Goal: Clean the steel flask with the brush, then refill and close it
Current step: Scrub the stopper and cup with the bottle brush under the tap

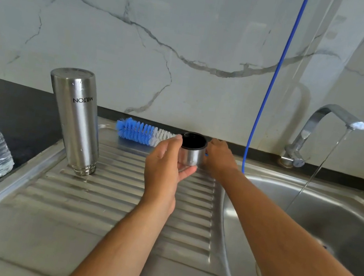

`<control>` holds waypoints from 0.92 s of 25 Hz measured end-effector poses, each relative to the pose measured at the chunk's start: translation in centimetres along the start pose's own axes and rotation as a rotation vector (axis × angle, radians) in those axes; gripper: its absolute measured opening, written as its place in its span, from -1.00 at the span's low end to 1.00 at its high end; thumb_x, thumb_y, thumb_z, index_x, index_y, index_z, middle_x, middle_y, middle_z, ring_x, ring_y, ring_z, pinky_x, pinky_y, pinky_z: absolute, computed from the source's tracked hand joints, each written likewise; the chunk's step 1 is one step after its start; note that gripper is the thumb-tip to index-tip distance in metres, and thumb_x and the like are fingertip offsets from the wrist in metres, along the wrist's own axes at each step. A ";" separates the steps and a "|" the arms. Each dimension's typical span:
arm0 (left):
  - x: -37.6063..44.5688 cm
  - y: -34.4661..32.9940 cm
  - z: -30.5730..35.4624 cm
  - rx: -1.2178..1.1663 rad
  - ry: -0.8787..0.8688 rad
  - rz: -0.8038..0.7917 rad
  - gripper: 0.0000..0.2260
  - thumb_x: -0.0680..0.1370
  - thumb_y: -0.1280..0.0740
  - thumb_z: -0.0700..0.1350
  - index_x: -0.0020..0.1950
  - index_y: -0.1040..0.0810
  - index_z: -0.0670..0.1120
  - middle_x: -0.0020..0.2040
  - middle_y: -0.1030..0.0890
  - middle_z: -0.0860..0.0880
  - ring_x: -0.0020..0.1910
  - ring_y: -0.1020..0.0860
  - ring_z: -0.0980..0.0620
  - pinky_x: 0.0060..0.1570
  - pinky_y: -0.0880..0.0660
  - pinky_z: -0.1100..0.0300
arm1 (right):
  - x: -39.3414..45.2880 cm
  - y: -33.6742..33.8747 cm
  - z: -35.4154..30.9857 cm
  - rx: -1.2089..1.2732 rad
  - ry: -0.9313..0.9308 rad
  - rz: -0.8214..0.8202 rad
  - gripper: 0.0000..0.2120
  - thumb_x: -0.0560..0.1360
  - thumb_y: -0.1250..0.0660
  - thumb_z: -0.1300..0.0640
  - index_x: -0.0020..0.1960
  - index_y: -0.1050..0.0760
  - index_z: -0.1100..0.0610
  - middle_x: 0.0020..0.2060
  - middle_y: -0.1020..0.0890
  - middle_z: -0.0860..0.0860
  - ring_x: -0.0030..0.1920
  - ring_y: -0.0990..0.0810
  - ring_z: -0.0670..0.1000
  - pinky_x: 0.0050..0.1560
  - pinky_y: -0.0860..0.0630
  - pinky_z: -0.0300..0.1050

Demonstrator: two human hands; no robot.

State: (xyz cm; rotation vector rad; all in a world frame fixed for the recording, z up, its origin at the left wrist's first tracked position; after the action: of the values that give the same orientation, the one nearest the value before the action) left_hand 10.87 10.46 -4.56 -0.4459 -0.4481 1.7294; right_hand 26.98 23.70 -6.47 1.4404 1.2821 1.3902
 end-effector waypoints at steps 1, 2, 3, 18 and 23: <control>-0.1 -0.1 0.1 -0.003 0.005 -0.001 -0.82 0.63 -0.38 0.03 0.13 -0.67 -0.03 -0.01 -0.72 -0.08 -0.03 -0.69 -0.07 -0.14 -0.66 0.14 | -0.4 0.3 0.0 0.041 -0.004 0.005 -0.76 0.64 -0.25 0.06 0.18 -0.52 0.21 0.17 -0.54 0.18 0.22 -0.49 0.23 0.10 -0.45 0.04; -0.2 -0.2 0.1 -0.013 0.008 -0.002 -0.82 0.63 -0.38 0.03 0.13 -0.67 -0.03 -0.01 -0.72 -0.07 -0.03 -0.69 -0.07 -0.14 -0.66 0.14 | -0.8 0.9 0.0 0.079 -0.015 0.013 -0.78 0.65 -0.23 0.06 0.15 -0.49 0.20 0.13 -0.57 0.18 0.16 -0.52 0.24 0.01 -0.43 0.02; -0.4 -0.3 0.3 -0.025 0.012 -0.006 -0.82 0.63 -0.38 0.03 0.14 -0.67 -0.02 0.00 -0.72 -0.07 -0.03 -0.69 -0.07 -0.14 -0.66 0.14 | -1.4 1.5 0.1 0.107 -0.031 0.019 -0.81 0.67 -0.21 0.06 0.13 -0.46 0.19 0.08 -0.58 0.18 0.08 -0.54 0.25 -0.07 -0.39 0.01; -5.1 -4.2 -2.7 -0.234 0.363 -0.187 -0.67 0.62 -0.36 0.09 0.14 -0.58 -0.17 0.16 -0.66 -0.23 0.06 -0.70 -0.32 -0.25 -0.69 0.06 | -20.7 12.2 13.4 0.898 -0.284 0.630 -0.80 0.68 -0.25 -0.05 -0.06 -0.51 0.01 -0.37 -0.44 0.02 -0.32 -0.37 -0.03 -0.26 -0.36 -0.02; -6.2 -5.6 -4.4 -0.251 0.435 -0.289 -0.59 0.67 -0.27 0.06 0.33 -0.51 -0.24 0.31 -0.59 -0.33 0.24 -0.60 -0.39 -0.21 -0.69 0.03 | -23.9 11.4 16.7 0.914 -0.352 0.698 -0.79 0.68 -0.23 -0.05 -0.05 -0.51 0.02 -0.33 -0.49 0.09 -0.33 -0.39 -0.04 -0.29 -0.40 -0.04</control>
State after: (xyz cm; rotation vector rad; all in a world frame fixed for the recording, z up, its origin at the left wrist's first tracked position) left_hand 19.01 5.67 -5.09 -0.8725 -0.3914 1.2560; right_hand 47.32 0.13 -3.35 2.8119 1.2786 0.8380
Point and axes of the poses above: each hand's wrist, its own x-axis towards the middle knuckle, its own y-axis out of the back of the hand, z = x × y, the point moved 7 cm from there along x, towards the middle knuckle
